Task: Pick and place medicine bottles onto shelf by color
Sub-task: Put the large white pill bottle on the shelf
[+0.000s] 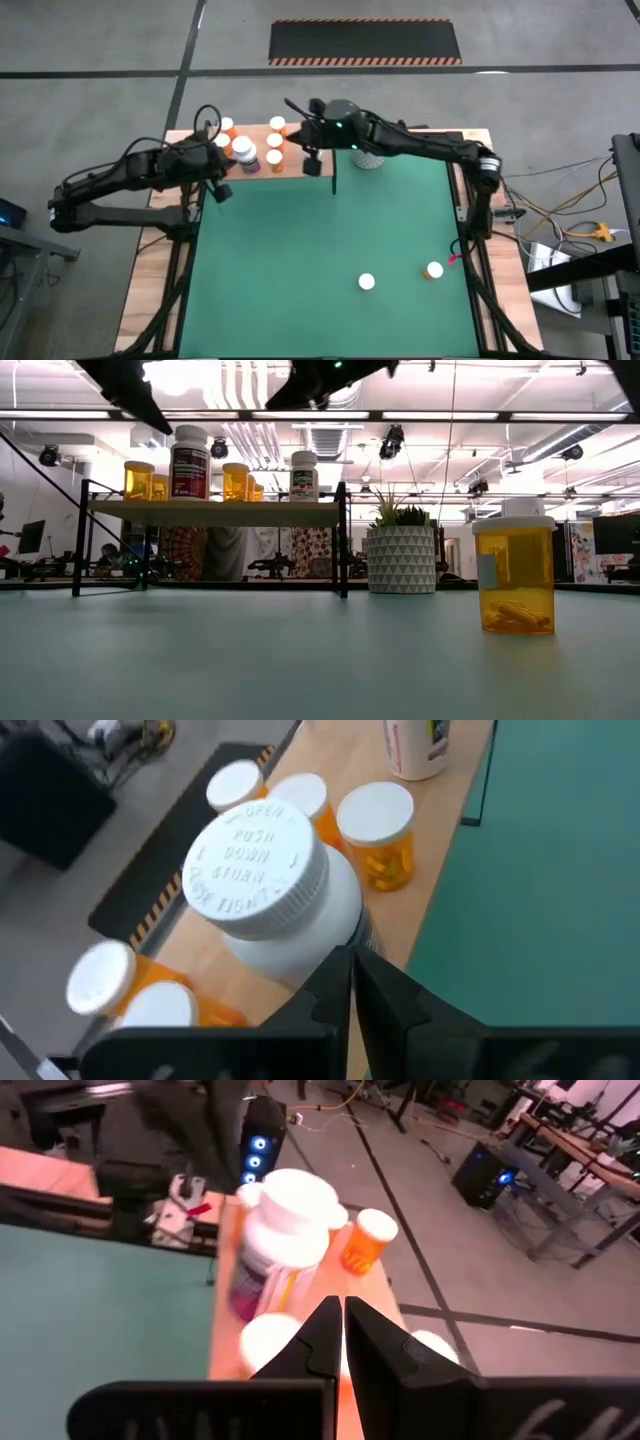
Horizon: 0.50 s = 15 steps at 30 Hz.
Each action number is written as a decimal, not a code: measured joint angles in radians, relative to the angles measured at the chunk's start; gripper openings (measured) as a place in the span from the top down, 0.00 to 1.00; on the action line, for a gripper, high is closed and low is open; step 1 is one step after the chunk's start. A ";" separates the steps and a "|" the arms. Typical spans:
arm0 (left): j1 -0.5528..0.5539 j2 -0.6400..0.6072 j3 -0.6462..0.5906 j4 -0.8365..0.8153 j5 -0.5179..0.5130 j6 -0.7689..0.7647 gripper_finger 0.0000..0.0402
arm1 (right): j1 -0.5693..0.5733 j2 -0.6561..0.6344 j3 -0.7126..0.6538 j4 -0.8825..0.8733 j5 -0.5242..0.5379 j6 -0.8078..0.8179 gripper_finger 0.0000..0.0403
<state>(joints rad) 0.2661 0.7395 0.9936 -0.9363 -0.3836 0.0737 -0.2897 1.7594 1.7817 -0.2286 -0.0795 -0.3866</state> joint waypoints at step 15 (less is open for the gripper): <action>0.000 -0.072 -0.083 0.133 -0.019 0.154 1.00 | -0.029 0.379 0.430 0.002 -0.007 0.054 0.97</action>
<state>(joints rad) 0.2665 0.6673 0.9109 -0.8032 -0.4023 0.2279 -0.3190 2.1384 2.2117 -0.2262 -0.0863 -0.3330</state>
